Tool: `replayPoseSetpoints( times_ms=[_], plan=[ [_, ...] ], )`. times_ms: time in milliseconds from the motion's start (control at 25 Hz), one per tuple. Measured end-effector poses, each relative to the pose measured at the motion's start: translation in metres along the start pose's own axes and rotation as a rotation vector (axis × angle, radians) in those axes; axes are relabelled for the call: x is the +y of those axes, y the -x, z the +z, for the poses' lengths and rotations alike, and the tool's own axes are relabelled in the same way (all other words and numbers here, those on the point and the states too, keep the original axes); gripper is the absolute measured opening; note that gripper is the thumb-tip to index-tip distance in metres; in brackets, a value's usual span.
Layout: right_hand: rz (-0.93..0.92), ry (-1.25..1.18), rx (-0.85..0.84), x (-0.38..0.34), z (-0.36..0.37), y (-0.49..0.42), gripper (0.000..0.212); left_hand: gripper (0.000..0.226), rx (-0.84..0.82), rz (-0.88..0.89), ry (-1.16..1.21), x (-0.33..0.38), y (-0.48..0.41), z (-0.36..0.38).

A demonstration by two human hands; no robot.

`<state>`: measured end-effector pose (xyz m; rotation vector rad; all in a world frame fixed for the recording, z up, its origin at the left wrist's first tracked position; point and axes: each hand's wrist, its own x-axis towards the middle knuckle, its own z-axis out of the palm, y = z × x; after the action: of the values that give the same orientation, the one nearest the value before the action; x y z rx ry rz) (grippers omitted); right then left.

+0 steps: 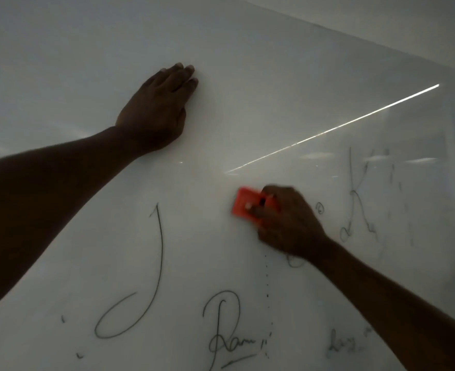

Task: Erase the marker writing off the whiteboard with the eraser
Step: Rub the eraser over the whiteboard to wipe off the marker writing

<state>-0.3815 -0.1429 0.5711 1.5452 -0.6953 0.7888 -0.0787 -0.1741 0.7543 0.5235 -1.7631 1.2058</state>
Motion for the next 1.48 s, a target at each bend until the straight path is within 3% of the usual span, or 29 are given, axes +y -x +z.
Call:
replayPoseSetpoints(
  times_ms=[40,160,200,280,400,520,560,640,720,800,920,1080,1160,1320,1360,1400,1480],
  plan=[
    [0.158,0.031,0.054,0.023,-0.005,-0.006,0.048,0.054,0.002,0.008,-0.005,0.001,0.001,0.000],
    [0.879,0.118,0.226,0.060,-0.009,-0.034,0.048,0.056,-0.003,0.005,-0.025,0.003,0.003,0.002],
    [1.000,0.132,0.276,0.051,-0.005,-0.039,0.048,0.057,0.001,0.003,-0.036,0.002,0.003,0.002],
    [0.930,0.096,0.308,0.009,0.008,-0.030,0.049,0.058,0.009,0.016,-0.054,0.004,0.003,0.004],
    [0.467,-0.006,0.130,-0.065,0.019,0.030,0.045,0.058,0.007,-0.011,-0.087,0.003,0.004,0.006],
    [0.222,0.017,-0.016,-0.027,-0.003,0.065,0.042,0.059,-0.041,-0.019,-0.125,0.031,0.001,0.007],
    [0.288,0.041,-0.008,-0.004,-0.009,0.065,0.044,0.059,-0.059,0.066,-0.152,0.049,0.002,0.012],
    [0.664,0.074,0.105,0.032,-0.015,0.053,0.045,0.057,-0.092,0.287,-0.175,0.085,0.003,0.027],
    [0.981,0.078,0.226,0.023,-0.009,0.042,0.045,0.053,-0.124,0.361,-0.150,0.117,-0.008,0.038],
    [0.912,0.027,0.235,-0.024,0.007,0.056,0.047,0.050,-0.137,0.331,-0.110,0.145,-0.024,0.047],
    [0.494,-0.081,0.077,-0.090,0.013,0.112,0.042,0.048,-0.159,0.376,-0.106,0.175,-0.031,0.068],
    [0.198,-0.034,-0.007,-0.021,0.005,0.130,0.040,0.044,-0.117,0.408,-0.128,0.181,-0.024,0.089],
    [0.289,0.022,0.071,0.025,0.002,0.115,0.046,0.044,-0.094,0.407,-0.135,0.180,-0.025,0.092],
    [0.867,0.057,0.274,0.100,-0.009,0.071,0.046,0.044,-0.082,0.398,-0.141,0.181,-0.026,0.094],
    [0.940,0.050,0.302,0.100,-0.008,0.066,0.047,0.043,-0.081,0.394,-0.138,0.181,-0.025,0.094],
    [0.932,0.037,0.313,0.089,-0.005,0.069,0.048,0.043,-0.079,0.393,-0.134,0.181,-0.025,0.093],
    [0.722,-0.006,0.236,0.045,0.009,0.102,0.050,0.042,-0.071,0.394,-0.126,0.181,-0.026,0.093]
  ],
)
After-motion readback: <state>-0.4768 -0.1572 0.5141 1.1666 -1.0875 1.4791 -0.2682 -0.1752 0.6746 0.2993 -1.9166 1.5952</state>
